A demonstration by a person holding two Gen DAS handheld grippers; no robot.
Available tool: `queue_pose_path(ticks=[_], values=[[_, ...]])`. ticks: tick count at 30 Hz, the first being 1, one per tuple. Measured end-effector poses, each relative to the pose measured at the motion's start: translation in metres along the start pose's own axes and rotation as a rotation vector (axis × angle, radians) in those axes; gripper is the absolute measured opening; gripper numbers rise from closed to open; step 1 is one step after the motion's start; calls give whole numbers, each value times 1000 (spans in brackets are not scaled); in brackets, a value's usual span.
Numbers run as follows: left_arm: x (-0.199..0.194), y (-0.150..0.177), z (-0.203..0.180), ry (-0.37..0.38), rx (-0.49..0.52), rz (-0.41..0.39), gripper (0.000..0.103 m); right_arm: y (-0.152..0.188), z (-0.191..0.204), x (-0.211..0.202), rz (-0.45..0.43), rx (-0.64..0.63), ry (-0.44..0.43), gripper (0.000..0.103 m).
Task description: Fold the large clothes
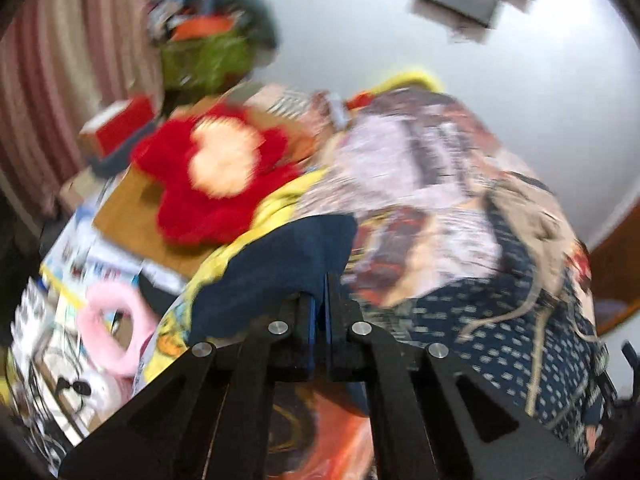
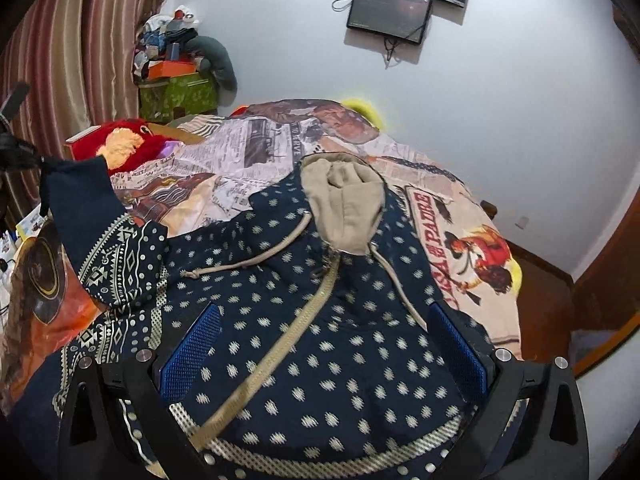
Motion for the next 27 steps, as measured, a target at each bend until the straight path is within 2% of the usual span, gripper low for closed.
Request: queue_pose_path(ticks=[4, 9, 14, 18, 22, 23, 25, 27], values=[[-23, -4, -66, 87, 107, -38, 2, 14, -31, -10, 27, 42, 25, 103], [-25, 10, -142, 203, 186, -23, 2, 42, -83, -18, 85, 92, 89, 103], [-6, 46, -206, 273, 262, 33, 2, 84, -125, -14, 193, 129, 122, 103], [17, 83, -243, 331, 297, 119, 2, 124, -144, -2, 285, 184, 96, 103], [36, 120, -268, 362, 335, 196, 2, 152, -144, 13, 358, 246, 52, 102], [41, 131, -274, 372, 348, 219, 2, 156, -144, 17, 372, 257, 44, 100], [45, 148, -285, 385, 382, 250, 2, 164, -144, 22, 402, 268, 44, 84], [46, 159, -294, 381, 422, 261, 2, 166, -150, 24, 403, 269, 59, 77]])
Point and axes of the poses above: each gripper's, at about its wrist camera, not at the fingertips, and x roughly the way its jaws point, z to its left, y to its underside, the point moved 9 cm from there along x, roughly the way its jaws point, and after that the axes turned 2 degrees about y, right-handed, at the moved point
